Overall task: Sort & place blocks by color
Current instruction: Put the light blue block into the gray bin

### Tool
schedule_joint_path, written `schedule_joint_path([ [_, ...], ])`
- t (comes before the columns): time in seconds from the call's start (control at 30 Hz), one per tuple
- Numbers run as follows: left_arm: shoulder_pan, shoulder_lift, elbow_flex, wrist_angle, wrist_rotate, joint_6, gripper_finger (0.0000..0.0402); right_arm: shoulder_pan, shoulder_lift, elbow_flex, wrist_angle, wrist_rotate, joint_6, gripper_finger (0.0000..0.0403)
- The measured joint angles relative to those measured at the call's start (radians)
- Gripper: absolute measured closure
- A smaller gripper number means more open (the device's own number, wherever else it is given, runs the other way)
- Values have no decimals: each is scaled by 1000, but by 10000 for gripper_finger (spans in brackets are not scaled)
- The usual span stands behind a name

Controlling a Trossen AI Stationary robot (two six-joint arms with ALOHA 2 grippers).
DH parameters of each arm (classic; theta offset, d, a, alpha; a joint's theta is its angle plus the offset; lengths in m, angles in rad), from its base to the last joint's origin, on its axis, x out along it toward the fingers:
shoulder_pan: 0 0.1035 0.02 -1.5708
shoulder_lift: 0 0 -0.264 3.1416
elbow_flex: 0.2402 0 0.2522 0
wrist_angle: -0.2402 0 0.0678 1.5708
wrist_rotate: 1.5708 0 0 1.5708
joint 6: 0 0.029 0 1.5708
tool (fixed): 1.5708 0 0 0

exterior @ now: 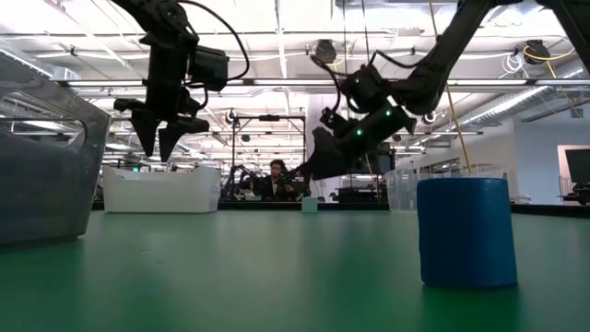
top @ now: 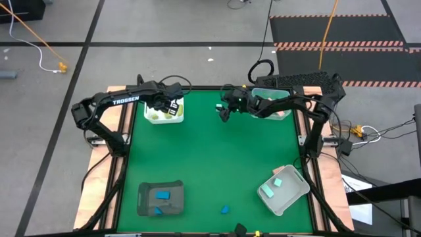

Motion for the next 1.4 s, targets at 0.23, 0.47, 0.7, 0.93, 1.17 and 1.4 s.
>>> schedule_joint_path([
  [0.23, 0, 0, 0, 0, 1, 0, 229, -1, 53, 0, 36, -52, -182, 151],
  [0.47, 0, 0, 0, 1, 1, 2, 229, -21, 88, 0, 46, -46, -248, 151],
  [0.7, 0, 0, 0, 1, 0, 12, 229, -43, 145, 16, 73, -49, -195, 151],
  [0.93, 0, 0, 0, 2, 0, 37, 229, -40, 158, 78, 23, -52, -206, 152],
  [1.17, 0, 0, 0, 2, 0, 37, 229, -40, 159, 92, -81, -52, -241, 196],
  [1.4, 0, 0, 0, 2, 0, 36, 229, -40, 159, 92, -84, -50, -261, 268],
])
